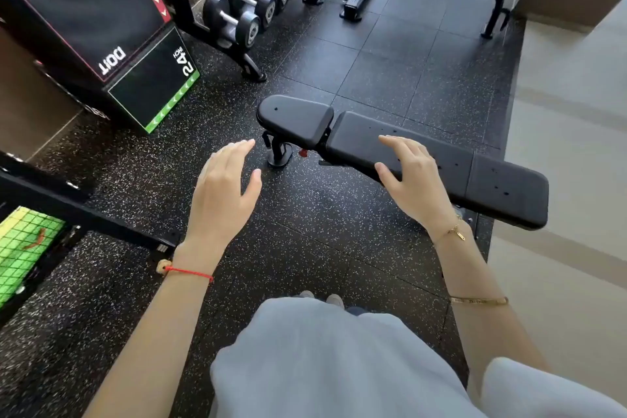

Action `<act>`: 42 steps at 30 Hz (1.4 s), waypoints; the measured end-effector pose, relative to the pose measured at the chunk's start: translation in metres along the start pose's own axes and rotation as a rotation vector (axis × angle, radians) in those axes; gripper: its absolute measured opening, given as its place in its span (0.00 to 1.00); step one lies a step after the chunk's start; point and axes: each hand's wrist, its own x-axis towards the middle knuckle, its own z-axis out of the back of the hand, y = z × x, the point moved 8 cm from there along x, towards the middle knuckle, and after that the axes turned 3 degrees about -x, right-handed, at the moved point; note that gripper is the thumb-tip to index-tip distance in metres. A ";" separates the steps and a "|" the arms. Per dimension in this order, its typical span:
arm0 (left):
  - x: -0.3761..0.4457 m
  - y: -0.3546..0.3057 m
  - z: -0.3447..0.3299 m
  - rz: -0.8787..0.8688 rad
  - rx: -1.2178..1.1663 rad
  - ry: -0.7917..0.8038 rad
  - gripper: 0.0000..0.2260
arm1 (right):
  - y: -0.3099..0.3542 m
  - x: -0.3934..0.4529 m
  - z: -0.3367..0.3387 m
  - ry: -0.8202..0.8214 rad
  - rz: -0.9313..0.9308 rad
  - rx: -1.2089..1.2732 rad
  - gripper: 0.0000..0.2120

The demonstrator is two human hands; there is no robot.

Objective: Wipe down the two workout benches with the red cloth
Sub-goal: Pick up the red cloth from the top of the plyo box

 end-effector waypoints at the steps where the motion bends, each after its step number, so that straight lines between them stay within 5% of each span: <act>1: 0.000 0.001 -0.001 0.000 -0.002 -0.006 0.21 | -0.001 0.002 0.000 -0.010 0.007 0.007 0.21; 18: 0.005 0.058 0.000 0.237 0.009 -0.114 0.19 | 0.036 0.079 -0.060 0.187 0.147 0.010 0.20; 42: 0.169 0.353 0.130 0.546 0.021 -0.238 0.18 | 0.284 0.373 -0.261 0.358 0.370 0.048 0.20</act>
